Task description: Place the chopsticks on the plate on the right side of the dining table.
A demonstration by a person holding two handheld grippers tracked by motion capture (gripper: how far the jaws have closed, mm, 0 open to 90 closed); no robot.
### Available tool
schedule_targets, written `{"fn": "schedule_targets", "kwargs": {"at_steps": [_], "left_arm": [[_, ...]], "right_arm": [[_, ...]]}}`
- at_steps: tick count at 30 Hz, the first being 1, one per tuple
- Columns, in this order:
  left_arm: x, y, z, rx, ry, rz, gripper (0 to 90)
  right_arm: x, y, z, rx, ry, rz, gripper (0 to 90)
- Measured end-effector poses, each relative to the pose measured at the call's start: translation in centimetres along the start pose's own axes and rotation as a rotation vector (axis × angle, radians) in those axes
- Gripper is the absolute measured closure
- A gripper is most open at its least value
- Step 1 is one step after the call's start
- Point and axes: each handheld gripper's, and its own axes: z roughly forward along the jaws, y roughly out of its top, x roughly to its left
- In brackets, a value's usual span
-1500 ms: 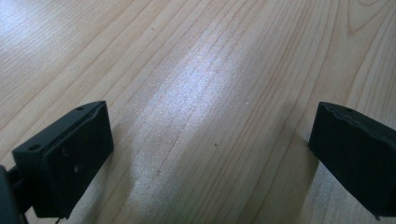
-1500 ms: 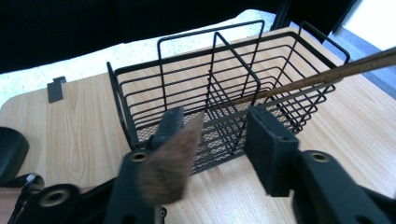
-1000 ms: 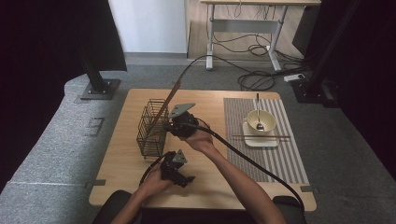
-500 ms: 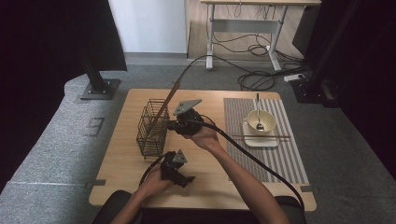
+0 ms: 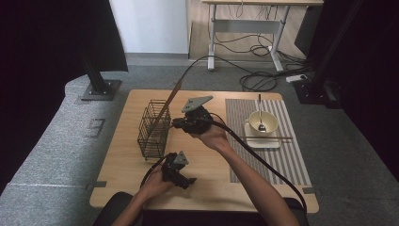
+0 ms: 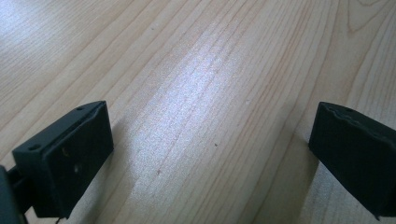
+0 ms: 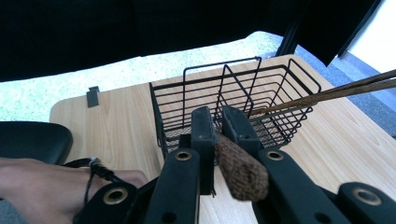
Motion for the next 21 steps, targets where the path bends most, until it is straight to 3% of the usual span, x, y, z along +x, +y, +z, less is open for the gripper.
{"fn": "schedule_targets", "kwargs": {"at_steps": [11,21], "left_arm": [[0.0,0.0,0.0,-0.002,0.000,-0.001,0.0],[0.0,0.0,0.0,-0.004,-0.002,-0.002,0.0]], "right_arm": [[0.3,0.8,-3.6,-0.006,0.000,-0.012,82.6],[0.0,0.6,-7.0,-0.023,-0.002,0.007,82.6]]}}
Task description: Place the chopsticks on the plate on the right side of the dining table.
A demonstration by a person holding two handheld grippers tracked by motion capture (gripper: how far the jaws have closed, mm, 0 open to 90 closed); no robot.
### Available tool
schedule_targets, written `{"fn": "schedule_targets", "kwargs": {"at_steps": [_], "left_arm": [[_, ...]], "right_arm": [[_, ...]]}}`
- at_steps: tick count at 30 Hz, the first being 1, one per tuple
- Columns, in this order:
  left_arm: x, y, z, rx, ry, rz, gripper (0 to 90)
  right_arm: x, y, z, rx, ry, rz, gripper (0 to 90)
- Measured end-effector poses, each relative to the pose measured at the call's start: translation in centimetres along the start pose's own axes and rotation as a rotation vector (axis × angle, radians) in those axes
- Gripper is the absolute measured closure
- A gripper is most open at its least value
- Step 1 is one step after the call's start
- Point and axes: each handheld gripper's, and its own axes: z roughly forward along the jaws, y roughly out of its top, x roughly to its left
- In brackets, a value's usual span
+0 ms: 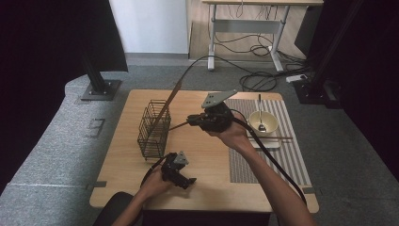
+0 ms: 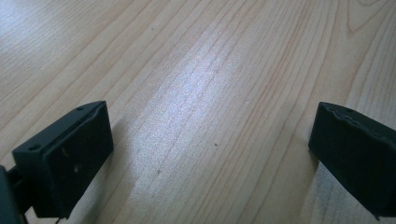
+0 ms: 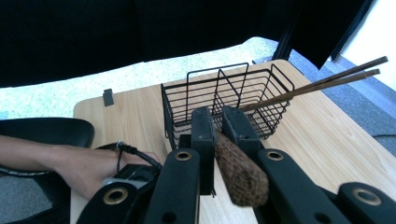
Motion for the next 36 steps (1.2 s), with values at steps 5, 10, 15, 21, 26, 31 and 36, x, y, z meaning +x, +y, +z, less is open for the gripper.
{"fn": "schedule_targets", "kwargs": {"at_steps": [5,10,15,21,26,31,36], "left_arm": [[0.0,0.1,-0.1,0.014,-0.003,0.002,0.0],[0.1,0.2,-0.2,0.018,-0.007,-0.003,1.6],[0.5,0.2,-0.7,0.011,-0.002,-0.027,2.6],[0.8,0.4,-1.6,-0.032,-0.004,-0.039,1.5],[1.0,0.5,-2.5,-0.081,-0.015,-0.050,0.0],[1.1,0.7,-3.4,-0.131,-0.027,-0.035,2.0],[1.0,0.8,-4.1,-0.163,-0.024,-0.009,7.0]], "right_arm": [[-0.1,-0.4,-1.8,0.013,-0.020,-0.001,82.6],[-0.2,-0.9,-3.0,0.005,-0.027,0.010,82.6],[-0.1,-1.8,-4.7,0.003,-0.043,0.016,82.6],[-0.1,-2.8,-5.9,0.005,-0.053,0.026,82.6],[0.0,-4.0,-6.8,0.013,-0.058,0.042,82.6],[0.4,-5.7,-7.4,0.017,-0.048,0.054,82.6],[0.8,-6.8,-7.3,0.021,-0.032,0.063,82.6]]}}
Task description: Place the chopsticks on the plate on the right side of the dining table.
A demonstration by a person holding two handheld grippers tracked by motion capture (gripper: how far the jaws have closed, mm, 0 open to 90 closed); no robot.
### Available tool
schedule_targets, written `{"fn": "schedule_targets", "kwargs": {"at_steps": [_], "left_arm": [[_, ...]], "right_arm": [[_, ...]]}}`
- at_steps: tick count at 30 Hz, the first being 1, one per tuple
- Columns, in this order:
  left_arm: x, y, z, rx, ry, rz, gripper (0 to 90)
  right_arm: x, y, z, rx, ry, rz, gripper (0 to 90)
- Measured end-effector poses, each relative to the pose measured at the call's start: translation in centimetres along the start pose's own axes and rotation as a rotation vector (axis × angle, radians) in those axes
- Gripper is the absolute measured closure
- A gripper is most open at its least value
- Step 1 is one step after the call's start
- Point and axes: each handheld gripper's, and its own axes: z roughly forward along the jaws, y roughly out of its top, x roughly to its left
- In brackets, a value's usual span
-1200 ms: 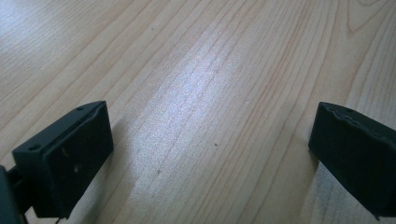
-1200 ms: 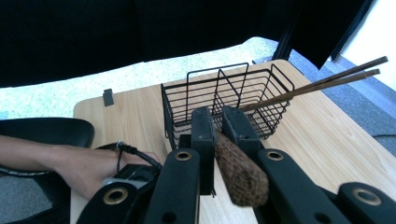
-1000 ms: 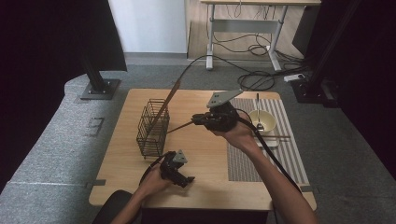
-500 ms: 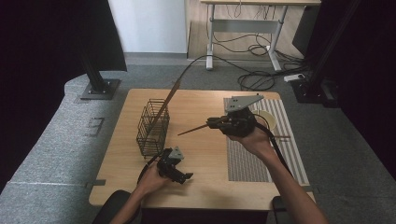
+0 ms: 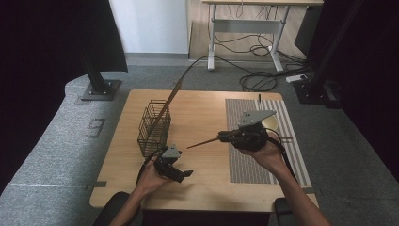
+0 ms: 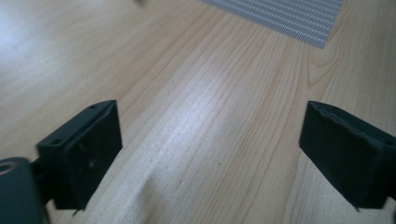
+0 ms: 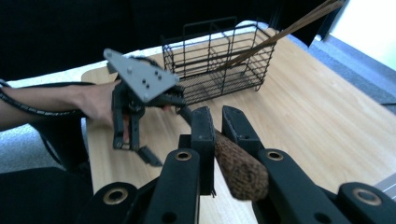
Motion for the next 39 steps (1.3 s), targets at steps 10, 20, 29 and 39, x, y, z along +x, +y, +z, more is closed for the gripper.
{"fn": "schedule_targets", "kwargs": {"at_steps": [10,20,29,39], "left_arm": [[-0.5,0.4,-0.8,-0.080,-0.019,0.048,22.0],[-1.2,0.6,-0.9,-0.120,-0.071,0.088,44.1],[-1.7,0.6,-0.9,-0.124,-0.096,0.137,66.8],[-2.2,0.6,-0.8,-0.103,-0.122,0.204,81.9]], "right_arm": [[0.9,-2.5,1.7,0.021,0.055,0.012,82.6],[2.1,-3.4,4.3,0.059,0.111,-0.004,82.6],[2.3,-4.0,5.7,0.076,0.144,0.011,82.6],[1.7,-4.1,5.9,0.077,0.140,0.025,79.2]]}}
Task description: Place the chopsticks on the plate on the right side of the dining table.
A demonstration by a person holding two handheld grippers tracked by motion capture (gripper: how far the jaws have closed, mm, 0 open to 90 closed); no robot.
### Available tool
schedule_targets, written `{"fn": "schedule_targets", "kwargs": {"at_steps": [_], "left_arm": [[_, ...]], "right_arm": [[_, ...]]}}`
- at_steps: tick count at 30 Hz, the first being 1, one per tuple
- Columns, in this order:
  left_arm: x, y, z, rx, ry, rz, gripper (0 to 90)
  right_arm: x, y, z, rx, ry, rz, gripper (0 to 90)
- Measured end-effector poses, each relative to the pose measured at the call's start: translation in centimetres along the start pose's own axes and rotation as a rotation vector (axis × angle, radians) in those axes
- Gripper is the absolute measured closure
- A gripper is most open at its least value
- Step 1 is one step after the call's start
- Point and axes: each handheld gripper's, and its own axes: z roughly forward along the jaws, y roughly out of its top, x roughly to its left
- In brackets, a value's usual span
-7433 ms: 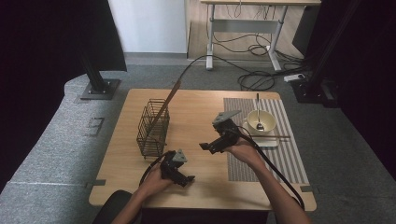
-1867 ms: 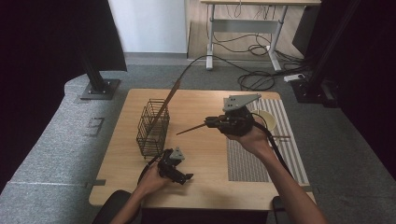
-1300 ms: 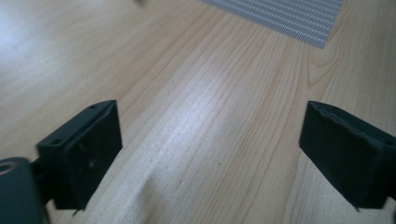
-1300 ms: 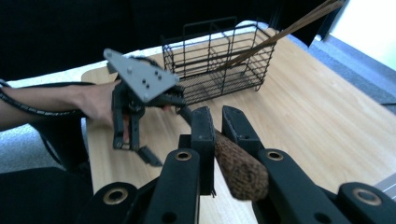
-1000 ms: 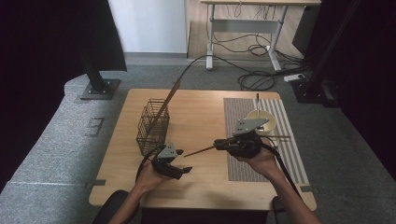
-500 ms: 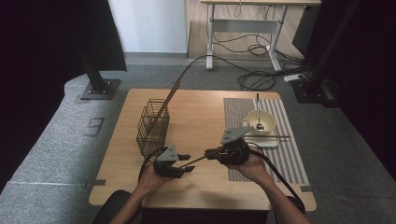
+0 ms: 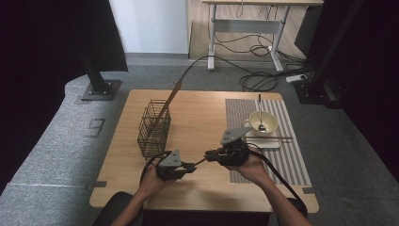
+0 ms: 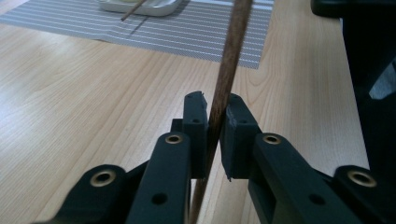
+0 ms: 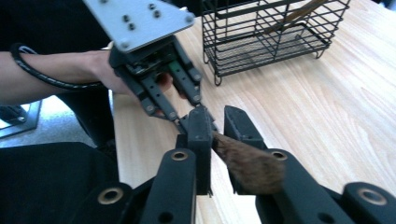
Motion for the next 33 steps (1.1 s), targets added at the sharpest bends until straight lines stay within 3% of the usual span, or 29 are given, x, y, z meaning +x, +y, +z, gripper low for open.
{"fn": "schedule_targets", "kwargs": {"at_steps": [3,7,8,9,10,13,14,17,18,19,20,25,26,33], "left_arm": [[-0.3,0.1,0.1,0.004,-0.012,0.018,84.4],[-0.2,0.1,0.1,0.006,-0.022,0.008,85.3],[-0.1,0.0,0.2,0.011,-0.026,0.007,85.3],[-0.1,0.0,0.2,0.011,-0.026,0.007,85.3],[-0.1,0.0,0.2,0.016,-0.031,0.001,85.3],[-0.1,0.0,0.4,0.023,-0.035,-0.004,85.2],[-0.2,-0.1,0.5,0.030,-0.037,-0.008,85.2],[-0.2,-0.1,0.6,0.038,-0.039,-0.011,85.2],[-0.2,-0.1,0.6,0.041,-0.040,-0.013,85.2],[-0.2,-0.1,0.6,0.045,-0.041,-0.014,85.2],[-0.1,-0.1,0.7,0.052,-0.044,-0.019,85.2],[-0.1,-0.2,0.6,0.051,-0.045,-0.025,85.2],[0.0,-0.2,0.6,0.047,-0.048,-0.032,85.1],[0.1,-0.3,0.5,0.040,-0.048,-0.044,85.1]], "right_arm": [[-0.4,0.1,0.1,-0.003,-0.018,0.003,74.9],[-0.7,0.2,0.3,-0.013,-0.051,0.001,65.7],[-0.7,0.3,0.3,-0.013,-0.081,-0.004,55.9],[-0.7,0.3,0.3,-0.013,-0.081,-0.004,55.9],[-0.7,0.3,0.3,-0.019,-0.101,-0.001,46.3],[-0.8,0.4,0.3,-0.025,-0.133,0.014,38.4],[-0.8,0.6,0.4,-0.033,-0.176,0.031,29.1],[-0.6,0.8,0.6,-0.031,-0.207,0.027,25.4],[-0.5,1.0,1.0,-0.031,-0.246,0.012,20.0],[-0.5,1.0,1.0,-0.031,-0.246,0.012,20.0],[-0.4,1.1,1.3,-0.021,-0.289,-0.002,19.0],[-0.8,0.9,1.5,0.002,-0.332,-0.012,18.9],[-1.1,0.7,1.5,0.032,-0.386,-0.028,18.7],[-1.9,-0.2,0.8,0.032,-0.432,-0.008,17.6]]}}
